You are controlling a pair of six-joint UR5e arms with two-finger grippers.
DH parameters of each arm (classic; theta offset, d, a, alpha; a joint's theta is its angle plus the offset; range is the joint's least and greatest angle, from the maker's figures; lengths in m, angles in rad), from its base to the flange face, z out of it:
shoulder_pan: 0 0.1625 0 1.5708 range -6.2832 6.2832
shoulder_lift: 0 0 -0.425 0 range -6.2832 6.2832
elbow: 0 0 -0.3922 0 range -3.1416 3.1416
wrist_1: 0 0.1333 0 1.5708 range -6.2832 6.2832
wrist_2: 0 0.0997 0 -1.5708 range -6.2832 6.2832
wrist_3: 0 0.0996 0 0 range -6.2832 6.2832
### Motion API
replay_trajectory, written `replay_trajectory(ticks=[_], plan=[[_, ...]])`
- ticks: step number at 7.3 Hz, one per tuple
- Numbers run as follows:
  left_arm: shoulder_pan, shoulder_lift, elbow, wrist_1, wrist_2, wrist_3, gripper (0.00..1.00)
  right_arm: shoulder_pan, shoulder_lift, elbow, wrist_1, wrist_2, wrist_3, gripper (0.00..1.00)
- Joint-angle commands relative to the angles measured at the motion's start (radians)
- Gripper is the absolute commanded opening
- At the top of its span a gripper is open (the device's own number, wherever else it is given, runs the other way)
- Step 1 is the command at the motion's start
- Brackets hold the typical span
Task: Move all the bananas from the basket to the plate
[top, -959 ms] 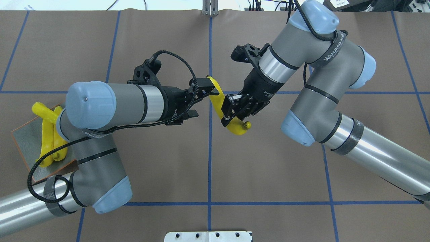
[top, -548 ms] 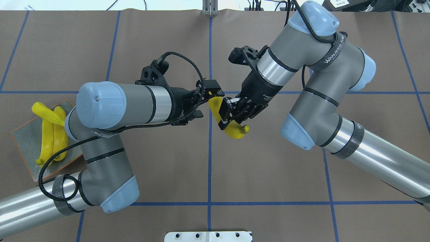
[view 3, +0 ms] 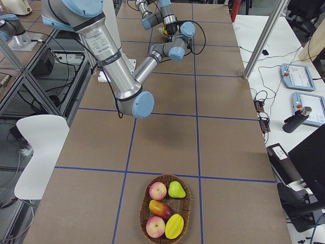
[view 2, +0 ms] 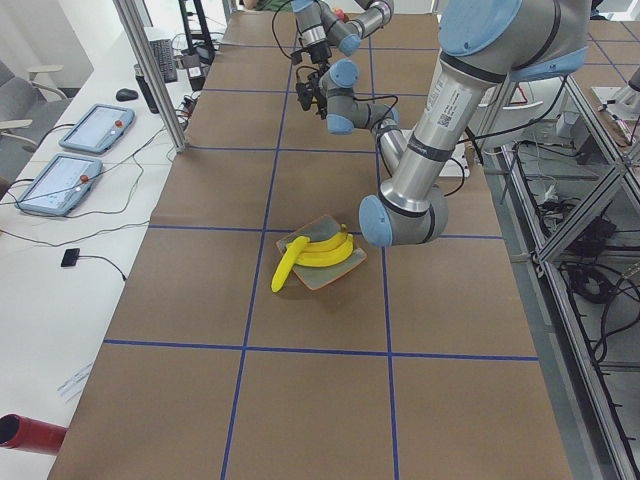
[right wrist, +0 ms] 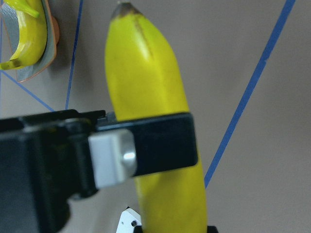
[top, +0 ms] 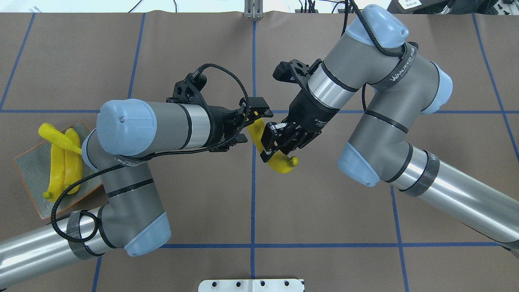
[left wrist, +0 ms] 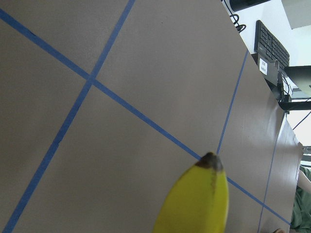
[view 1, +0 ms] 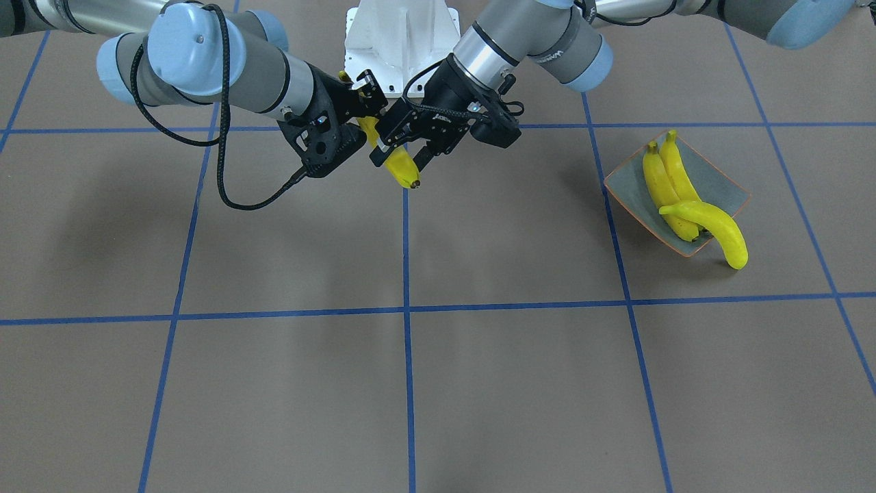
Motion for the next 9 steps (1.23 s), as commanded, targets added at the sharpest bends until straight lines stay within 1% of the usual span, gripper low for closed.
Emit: replay_trajectory(ticks=[1, 3, 4, 5, 6, 9], plan=[[0.001, -0.007, 0.001, 0.000, 0.000, -0.001, 0.73, -0.002, -0.002, 0.001, 0.000, 0.000, 0.001, 0.00], [0.001, -0.011, 0.003, 0.001, 0.000, -0.001, 0.30, -0.002, -0.002, 0.002, 0.002, 0.002, 0.001, 0.00], [0.004, -0.011, 0.001, 0.000, -0.002, -0.001, 0.00, -0.002, 0.000, 0.002, 0.002, 0.002, 0.001, 0.00], [0.006, -0.009, 0.001, -0.002, -0.002, 0.000, 0.00, 0.000, -0.002, 0.004, 0.003, 0.012, 0.032, 0.48], [0.006, -0.009, -0.007, -0.002, -0.002, 0.002, 0.00, 0.000, -0.002, 0.010, 0.006, 0.012, 0.102, 0.99], [0.006, -0.008, -0.008, -0.002, -0.003, 0.000, 0.00, 0.003, -0.006, 0.013, 0.006, 0.014, 0.115, 1.00]])
